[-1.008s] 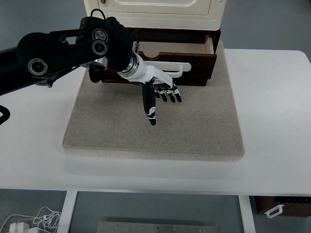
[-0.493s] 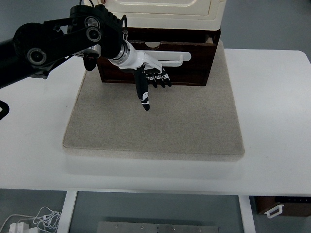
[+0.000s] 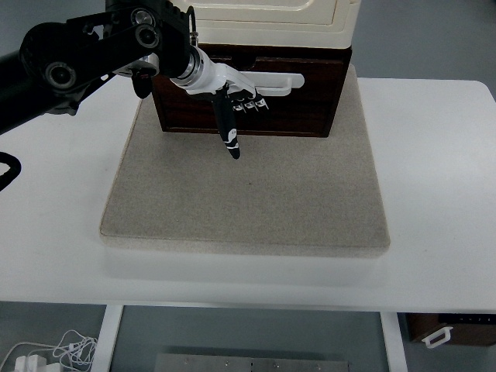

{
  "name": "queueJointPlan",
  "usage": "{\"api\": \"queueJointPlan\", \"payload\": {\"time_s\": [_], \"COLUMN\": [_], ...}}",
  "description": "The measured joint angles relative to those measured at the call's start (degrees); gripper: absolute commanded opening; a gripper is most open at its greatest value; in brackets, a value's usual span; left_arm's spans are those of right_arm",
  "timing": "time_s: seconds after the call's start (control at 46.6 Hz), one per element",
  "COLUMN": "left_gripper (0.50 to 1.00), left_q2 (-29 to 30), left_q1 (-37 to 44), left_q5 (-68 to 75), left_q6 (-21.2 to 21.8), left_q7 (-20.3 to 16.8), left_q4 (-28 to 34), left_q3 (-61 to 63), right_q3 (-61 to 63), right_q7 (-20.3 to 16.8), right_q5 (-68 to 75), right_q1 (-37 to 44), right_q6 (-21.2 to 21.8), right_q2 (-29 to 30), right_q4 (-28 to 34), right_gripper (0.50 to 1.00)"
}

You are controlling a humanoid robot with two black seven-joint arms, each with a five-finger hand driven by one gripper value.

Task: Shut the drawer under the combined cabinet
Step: 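Keep pushing the drawer with the left hand until flush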

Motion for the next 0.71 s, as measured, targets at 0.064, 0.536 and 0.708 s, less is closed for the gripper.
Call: {"api": "queueJointPlan", "payload": {"time_s": [0.064, 0.536, 0.708], "left_gripper": [0.996, 0.996, 0.996], "left_q2": [0.0, 0.1, 0.2], "left_q1": [-0.1, -0.2, -0.2], "left_q5": [0.0, 1.1, 0.6], "left_q6": [0.0, 0.0, 0.0], "left_q7": [0.0, -0.7, -1.4], "left_q4": [0.5, 3.1, 2.7], "left_q3": [0.0, -0.1, -1.3], "right_q3": [0.0, 0.0, 0.0], "right_q7": [0.0, 0.0, 0.0], "right_q5": [0.0, 0.0, 0.0], "right_q1": [0.0, 0.0, 0.0], "right_q6": [0.0, 0.0, 0.0], "right_q2": [0.0, 0.0, 0.0], "right_q4": [0.0, 0.0, 0.0], "right_gripper": [0.952, 0.952, 0.952]}}
